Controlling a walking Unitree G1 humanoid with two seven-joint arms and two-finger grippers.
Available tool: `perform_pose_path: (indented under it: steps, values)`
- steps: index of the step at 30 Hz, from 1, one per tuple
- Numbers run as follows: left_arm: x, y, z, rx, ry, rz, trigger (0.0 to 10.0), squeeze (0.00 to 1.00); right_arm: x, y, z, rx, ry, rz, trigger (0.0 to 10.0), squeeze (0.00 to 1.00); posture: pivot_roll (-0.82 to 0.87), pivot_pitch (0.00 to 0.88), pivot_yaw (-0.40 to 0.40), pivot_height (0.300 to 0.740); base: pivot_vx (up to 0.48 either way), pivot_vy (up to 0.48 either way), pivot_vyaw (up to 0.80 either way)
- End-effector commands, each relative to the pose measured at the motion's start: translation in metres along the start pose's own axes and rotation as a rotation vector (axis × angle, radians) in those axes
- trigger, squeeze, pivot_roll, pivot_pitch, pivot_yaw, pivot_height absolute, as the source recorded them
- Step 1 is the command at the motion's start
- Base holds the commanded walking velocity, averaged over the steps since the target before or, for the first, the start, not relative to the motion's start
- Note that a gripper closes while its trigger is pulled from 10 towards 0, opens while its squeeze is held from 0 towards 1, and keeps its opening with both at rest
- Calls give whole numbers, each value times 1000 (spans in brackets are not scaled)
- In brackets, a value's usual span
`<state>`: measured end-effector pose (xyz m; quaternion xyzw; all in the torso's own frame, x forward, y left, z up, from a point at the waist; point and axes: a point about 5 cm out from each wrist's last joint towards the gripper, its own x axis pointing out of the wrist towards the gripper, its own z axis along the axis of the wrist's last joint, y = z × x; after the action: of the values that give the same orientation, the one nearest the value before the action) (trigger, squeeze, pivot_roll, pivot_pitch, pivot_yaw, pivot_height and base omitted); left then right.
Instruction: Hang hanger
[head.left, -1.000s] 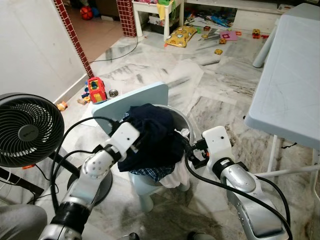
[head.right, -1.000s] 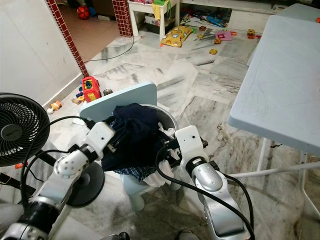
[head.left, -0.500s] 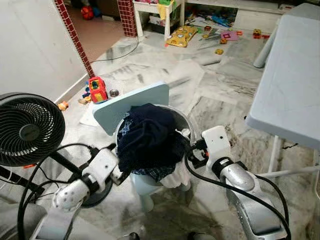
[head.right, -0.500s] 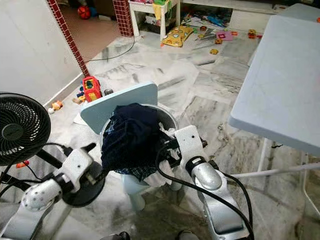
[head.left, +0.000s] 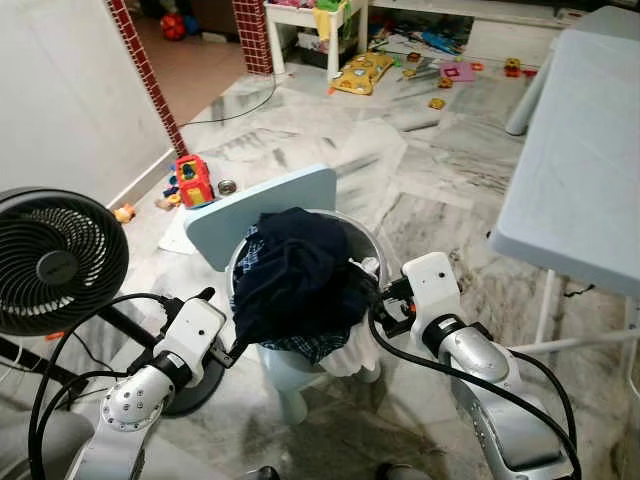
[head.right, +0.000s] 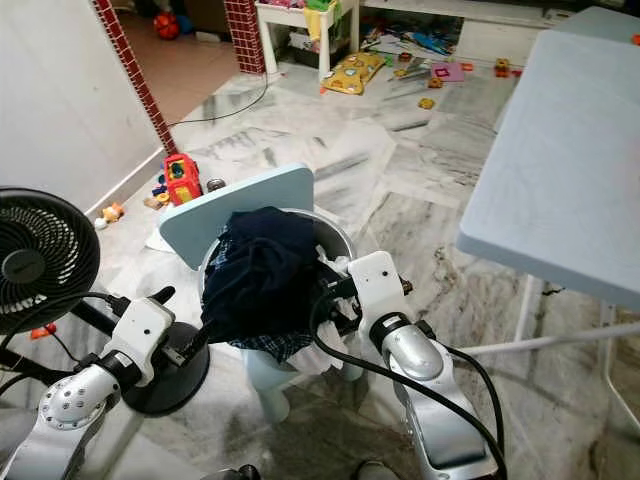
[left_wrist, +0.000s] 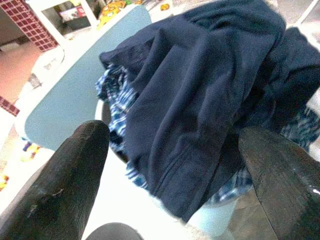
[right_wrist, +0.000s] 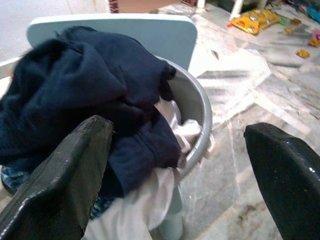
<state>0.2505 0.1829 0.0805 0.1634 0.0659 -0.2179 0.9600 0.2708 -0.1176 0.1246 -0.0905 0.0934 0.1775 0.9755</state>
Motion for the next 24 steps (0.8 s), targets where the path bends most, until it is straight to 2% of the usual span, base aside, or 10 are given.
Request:
perform_pose_path:
  steps: [1,5,9,24]
  values:
    - [-2,4,4,-24,-1,32,10000,0,0,-1,-1,16,8,3,10000,0,-99,130,78,740,0,0,-456]
    - [0,4,5,-77,4,47,10000,0,0,0,-2,18,11,6,10000,0,-99,130,79,740,0,0,-450]
    - [0,5,5,-101,11,56,10000,0,0,-1,-3,20,14,3,10000,0,-100,131,81,740,0,292,-433]
    - [6,5,9,-117,24,49,10000,0,0,-2,-3,17,17,-3,10000,0,-106,130,83,740,0,381,0]
